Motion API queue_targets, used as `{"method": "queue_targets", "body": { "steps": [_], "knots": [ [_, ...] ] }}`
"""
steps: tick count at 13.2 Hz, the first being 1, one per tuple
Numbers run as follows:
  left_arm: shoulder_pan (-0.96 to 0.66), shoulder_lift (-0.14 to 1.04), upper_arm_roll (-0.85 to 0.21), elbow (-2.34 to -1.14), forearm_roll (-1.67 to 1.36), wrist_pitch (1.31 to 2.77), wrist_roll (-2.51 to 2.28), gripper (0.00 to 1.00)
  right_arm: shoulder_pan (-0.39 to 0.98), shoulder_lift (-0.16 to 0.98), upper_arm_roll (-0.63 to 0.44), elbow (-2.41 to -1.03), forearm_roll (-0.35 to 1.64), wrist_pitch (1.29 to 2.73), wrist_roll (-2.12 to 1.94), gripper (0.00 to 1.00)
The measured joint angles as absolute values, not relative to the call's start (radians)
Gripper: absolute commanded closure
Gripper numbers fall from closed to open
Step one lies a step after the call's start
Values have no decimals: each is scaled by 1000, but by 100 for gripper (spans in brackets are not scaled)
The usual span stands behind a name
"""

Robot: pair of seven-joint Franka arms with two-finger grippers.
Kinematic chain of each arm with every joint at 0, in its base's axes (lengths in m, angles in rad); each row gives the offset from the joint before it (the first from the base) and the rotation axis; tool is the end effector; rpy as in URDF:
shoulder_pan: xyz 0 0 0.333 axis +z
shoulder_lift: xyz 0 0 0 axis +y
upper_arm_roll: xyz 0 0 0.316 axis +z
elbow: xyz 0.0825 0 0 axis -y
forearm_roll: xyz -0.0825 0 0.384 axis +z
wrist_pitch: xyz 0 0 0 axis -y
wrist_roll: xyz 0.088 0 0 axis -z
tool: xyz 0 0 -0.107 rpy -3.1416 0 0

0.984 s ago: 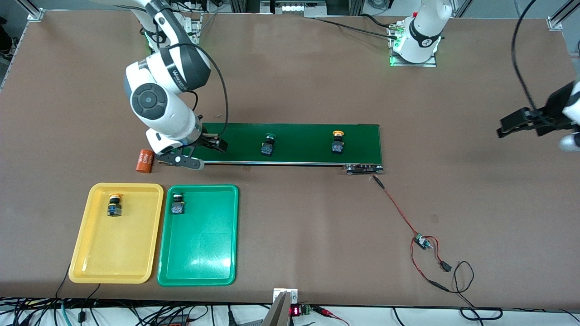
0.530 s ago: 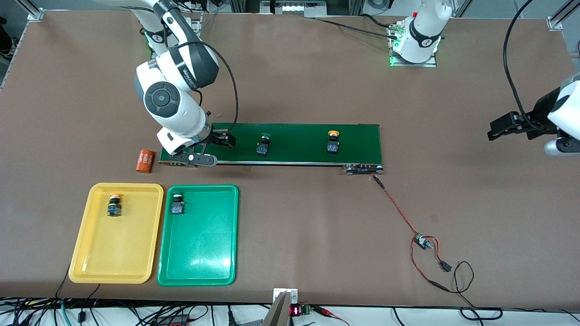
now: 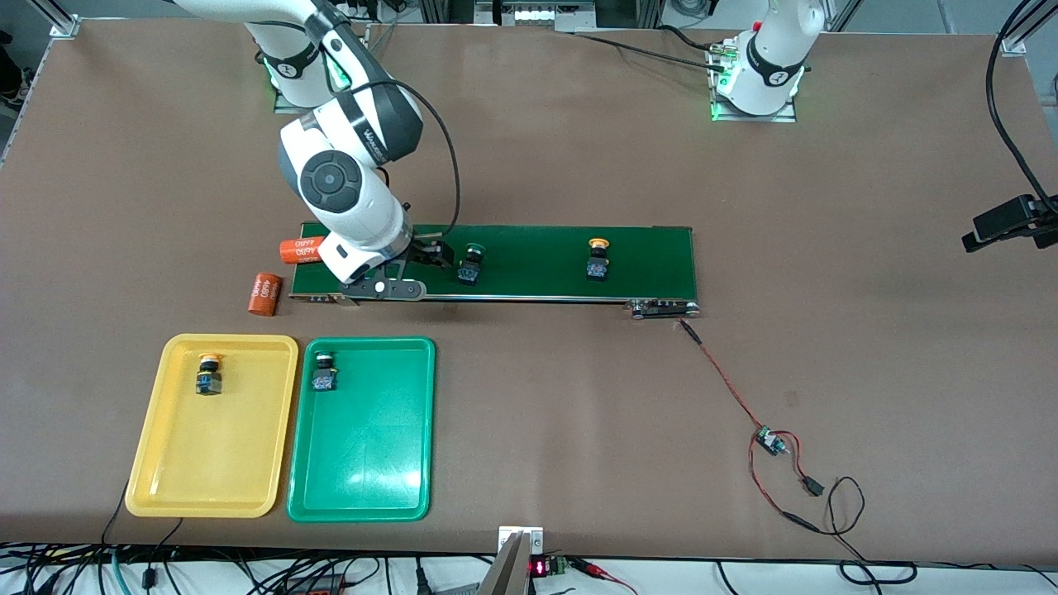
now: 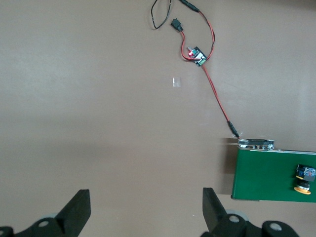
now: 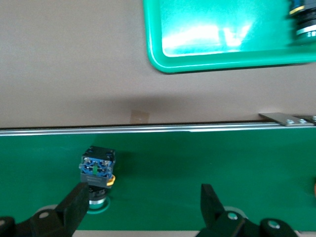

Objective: Sort buttons by color to trays
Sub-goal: 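Grasp the green-capped button with the right gripper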

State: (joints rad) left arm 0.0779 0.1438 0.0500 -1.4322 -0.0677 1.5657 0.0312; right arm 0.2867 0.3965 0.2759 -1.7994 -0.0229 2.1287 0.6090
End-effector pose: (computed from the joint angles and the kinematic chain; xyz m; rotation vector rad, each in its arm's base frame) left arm 0.5945 0.0668 0.6068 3.0769 0.1481 -0.0082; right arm 0.5473 0.3288 0.3307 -3.0938 0.0795 0.1415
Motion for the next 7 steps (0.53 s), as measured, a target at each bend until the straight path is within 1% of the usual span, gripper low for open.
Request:
{"method": "queue_targets", "body": {
  "steps": [3,7],
  "knots": [
    [62,144,-9,-1432,-68,1565,-34,0,301,425,276,-1799,-34,2161,609,0],
    [96,144,-42,-1432,-68,1565,-35,0,308,451,276,-1799,-40,2201,616,0]
  ]
}}
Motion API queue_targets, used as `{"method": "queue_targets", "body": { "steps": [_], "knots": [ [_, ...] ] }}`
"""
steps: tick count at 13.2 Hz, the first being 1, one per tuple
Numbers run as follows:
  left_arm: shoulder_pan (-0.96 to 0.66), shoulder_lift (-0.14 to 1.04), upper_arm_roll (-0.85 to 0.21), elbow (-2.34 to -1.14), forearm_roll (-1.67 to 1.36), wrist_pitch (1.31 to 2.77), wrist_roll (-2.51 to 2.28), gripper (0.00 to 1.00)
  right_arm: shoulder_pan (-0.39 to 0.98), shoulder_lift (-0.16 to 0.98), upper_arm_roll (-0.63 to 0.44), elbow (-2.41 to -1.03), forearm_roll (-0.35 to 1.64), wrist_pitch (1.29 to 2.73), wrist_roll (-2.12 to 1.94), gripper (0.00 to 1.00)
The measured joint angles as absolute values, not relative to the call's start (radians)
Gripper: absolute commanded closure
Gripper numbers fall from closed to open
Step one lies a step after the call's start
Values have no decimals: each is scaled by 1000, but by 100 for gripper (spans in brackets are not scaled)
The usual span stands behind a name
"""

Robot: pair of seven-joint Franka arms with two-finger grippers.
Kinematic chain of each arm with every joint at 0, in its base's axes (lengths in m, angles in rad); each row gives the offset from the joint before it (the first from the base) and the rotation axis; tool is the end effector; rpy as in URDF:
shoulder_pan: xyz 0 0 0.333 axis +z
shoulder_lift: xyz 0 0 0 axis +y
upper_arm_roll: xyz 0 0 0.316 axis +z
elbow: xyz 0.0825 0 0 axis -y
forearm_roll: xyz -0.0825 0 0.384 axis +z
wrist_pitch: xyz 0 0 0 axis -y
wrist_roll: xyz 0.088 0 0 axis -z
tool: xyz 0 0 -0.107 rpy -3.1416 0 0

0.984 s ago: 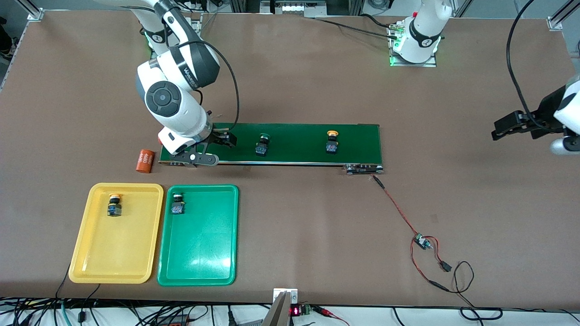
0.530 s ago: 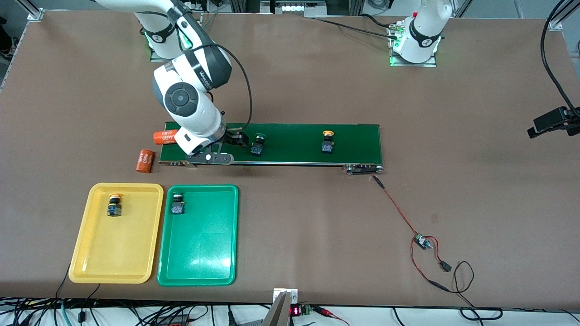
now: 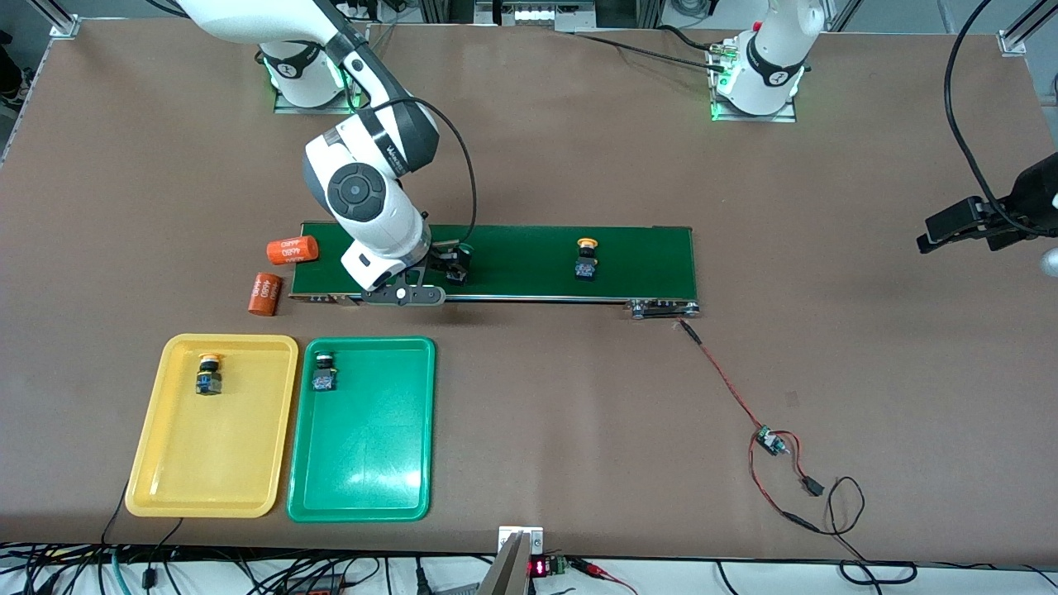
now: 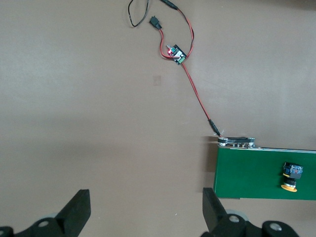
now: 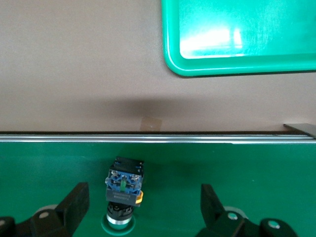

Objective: Sort buttons by color to trays
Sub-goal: 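Grasp the green-capped button with the right gripper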

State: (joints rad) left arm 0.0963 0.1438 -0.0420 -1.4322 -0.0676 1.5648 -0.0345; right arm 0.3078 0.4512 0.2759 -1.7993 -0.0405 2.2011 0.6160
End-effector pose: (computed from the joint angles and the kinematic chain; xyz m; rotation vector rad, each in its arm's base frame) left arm 0.5975 0.0271 0.6068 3.0648 0.1367 -0.0158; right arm 0.5468 0.3434 0.3027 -3.0850 0.0498 0.1165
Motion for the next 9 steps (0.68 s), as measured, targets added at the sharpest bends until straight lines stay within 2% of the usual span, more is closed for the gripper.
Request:
{"method": "queue_targets", "body": {
  "steps": [9],
  "knots": [
    [102,144,-60,-1433,-55,1547,-32,0,308,486,275,-1829,-41,2220,632,0]
  ]
}}
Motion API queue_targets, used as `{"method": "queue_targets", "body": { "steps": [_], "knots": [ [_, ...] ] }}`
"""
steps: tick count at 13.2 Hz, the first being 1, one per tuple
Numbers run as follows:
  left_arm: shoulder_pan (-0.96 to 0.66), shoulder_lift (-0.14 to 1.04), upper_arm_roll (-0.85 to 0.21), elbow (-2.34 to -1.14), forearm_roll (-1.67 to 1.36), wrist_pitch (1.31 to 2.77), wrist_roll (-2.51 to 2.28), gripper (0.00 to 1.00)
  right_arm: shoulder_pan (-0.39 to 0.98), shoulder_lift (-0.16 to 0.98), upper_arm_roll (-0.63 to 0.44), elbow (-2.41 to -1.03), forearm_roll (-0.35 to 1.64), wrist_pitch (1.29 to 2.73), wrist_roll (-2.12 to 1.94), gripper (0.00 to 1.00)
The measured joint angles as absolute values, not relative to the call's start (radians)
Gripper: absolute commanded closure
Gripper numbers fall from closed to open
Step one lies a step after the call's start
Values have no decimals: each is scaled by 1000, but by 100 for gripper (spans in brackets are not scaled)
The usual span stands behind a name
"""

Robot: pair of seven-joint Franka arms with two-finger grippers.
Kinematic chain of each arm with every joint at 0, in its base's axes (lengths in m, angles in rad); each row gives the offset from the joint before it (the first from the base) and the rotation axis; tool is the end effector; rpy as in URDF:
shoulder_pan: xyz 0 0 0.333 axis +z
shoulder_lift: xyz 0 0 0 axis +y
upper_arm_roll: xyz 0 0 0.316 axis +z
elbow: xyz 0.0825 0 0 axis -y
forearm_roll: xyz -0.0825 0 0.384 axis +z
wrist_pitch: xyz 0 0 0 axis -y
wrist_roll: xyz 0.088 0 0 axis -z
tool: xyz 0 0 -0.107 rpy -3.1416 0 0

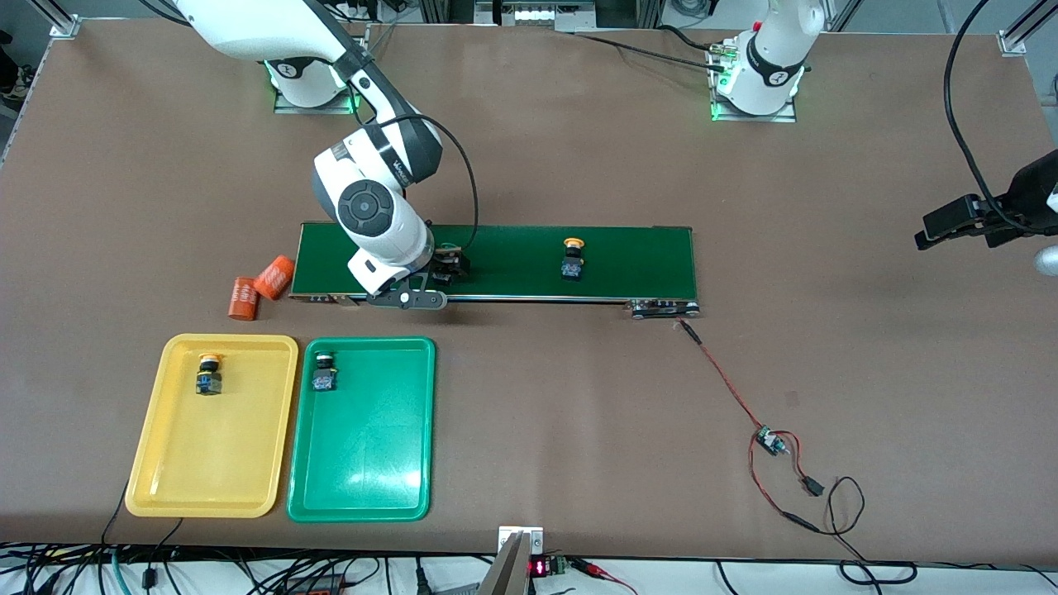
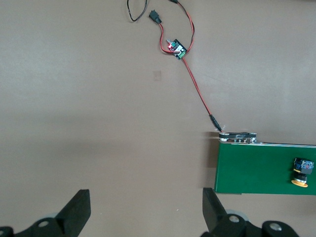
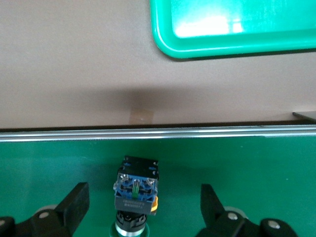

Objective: Sort buttons by color to trays
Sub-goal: 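Grasp the green-capped button with the right gripper, then carry the button into the green tray and open the right gripper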

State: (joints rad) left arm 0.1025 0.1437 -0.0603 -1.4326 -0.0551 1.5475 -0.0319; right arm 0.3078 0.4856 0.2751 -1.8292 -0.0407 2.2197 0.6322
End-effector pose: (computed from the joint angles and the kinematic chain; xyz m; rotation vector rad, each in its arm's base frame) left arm 0.5958 0.0219 0.6052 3.0753 0.1140 -0.0434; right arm 0.5390 0.3402 0.2701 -3.0993 0.0757 0.1829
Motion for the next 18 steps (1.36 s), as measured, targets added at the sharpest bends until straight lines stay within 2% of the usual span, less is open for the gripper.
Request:
{"method": "queue_targets", "body": {
  "steps": [8,9,11,12,16,18],
  "knots": [
    [114,139,-62,-1411,-55,1562,-4,0,299,426,267,-1989,-41,2362,632,0],
    [114,139,-62,-1411,-55,1562,-10,0,297,420,265,-2000,-41,2367,632,7],
    [114,139,-63,-1411,-55,1557,-19,0,294,418,264,-2006,-41,2372,632,37],
    [114,139,-63,-1411,-55,1554,-19,0,293,418,264,-2007,-41,2373,632,46],
    [114,139,-63,-1411,-55,1551,-21,0,284,418,264,-2008,-41,2375,632,76],
    [114,139,-63,-1411,-55,1551,-21,0,280,415,264,-2010,-41,2375,632,82]
  ]
}}
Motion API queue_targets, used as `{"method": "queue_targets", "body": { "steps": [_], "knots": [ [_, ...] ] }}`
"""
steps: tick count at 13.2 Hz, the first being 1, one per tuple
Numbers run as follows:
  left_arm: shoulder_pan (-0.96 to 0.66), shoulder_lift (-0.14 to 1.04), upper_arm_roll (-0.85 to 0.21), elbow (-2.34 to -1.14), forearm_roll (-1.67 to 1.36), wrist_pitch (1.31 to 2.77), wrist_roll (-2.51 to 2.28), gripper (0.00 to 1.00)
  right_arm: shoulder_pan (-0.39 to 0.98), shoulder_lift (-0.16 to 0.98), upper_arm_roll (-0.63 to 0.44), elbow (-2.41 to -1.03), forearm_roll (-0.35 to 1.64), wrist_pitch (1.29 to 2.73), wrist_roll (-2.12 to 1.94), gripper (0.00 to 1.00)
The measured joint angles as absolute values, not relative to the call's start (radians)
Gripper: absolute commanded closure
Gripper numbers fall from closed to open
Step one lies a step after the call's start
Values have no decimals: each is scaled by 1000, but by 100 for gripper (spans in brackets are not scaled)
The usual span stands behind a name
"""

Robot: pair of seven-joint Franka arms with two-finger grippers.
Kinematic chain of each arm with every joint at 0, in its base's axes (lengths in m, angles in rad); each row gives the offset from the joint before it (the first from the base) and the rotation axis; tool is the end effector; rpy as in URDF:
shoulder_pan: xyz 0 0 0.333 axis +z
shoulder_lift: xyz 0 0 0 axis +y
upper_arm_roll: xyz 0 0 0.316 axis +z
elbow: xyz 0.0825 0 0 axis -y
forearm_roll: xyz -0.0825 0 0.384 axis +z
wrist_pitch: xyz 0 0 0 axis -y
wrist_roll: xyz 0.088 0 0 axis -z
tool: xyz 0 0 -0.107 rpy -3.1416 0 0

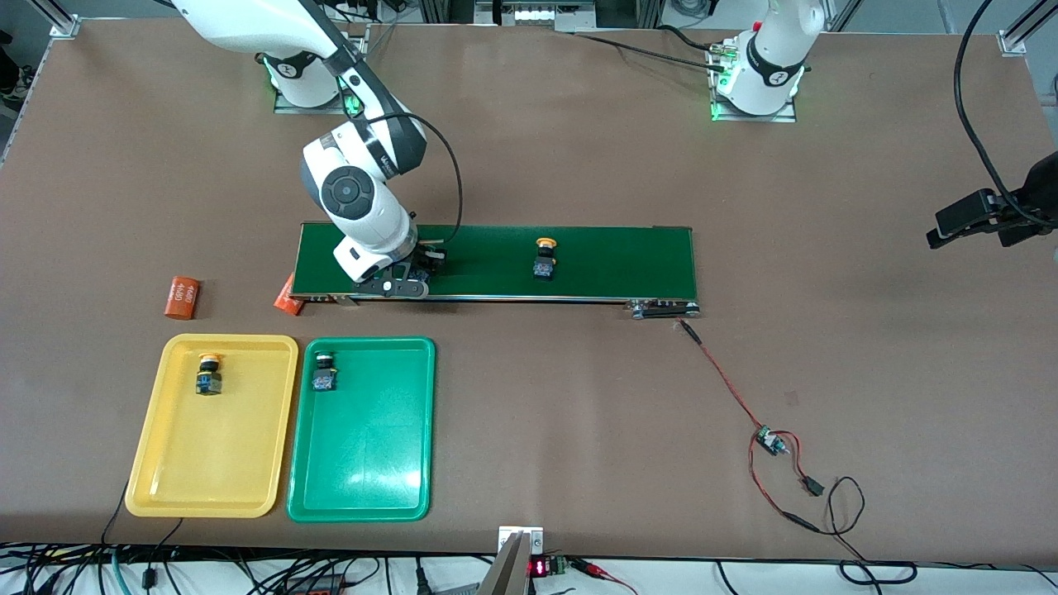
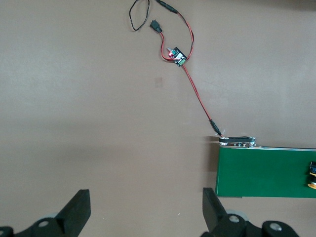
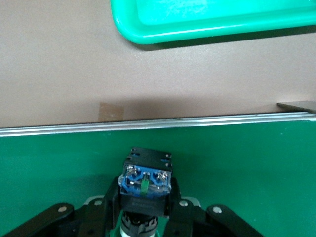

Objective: Sort buttons by color to trays
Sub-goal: 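Carry the button into the green tray and open the right gripper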

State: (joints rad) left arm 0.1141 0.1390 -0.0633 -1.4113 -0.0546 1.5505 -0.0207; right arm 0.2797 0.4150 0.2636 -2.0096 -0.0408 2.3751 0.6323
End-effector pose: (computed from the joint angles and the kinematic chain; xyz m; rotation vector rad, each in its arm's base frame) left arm 0.5950 0.0272 0.6183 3.0763 0.1092 0.0022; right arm 0.5170 0.3068 0.2506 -3.0914 0.1216 0.1109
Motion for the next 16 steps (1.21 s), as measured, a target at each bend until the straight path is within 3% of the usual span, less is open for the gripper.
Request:
{"method": "queue_targets", "body": {
  "steps": [5,11,16],
  "knots": [
    [122,139,-63,-1412,-54,1550,-21,0,240,388,259,-2003,-43,2373,623,82],
    [122,139,-63,-1412,-54,1551,-21,0,107,321,256,-1891,-45,2210,434,82],
    [122,139,-63,-1412,-54,1551,-21,0,73,361,249,-1827,-95,2223,398,82]
  ]
}}
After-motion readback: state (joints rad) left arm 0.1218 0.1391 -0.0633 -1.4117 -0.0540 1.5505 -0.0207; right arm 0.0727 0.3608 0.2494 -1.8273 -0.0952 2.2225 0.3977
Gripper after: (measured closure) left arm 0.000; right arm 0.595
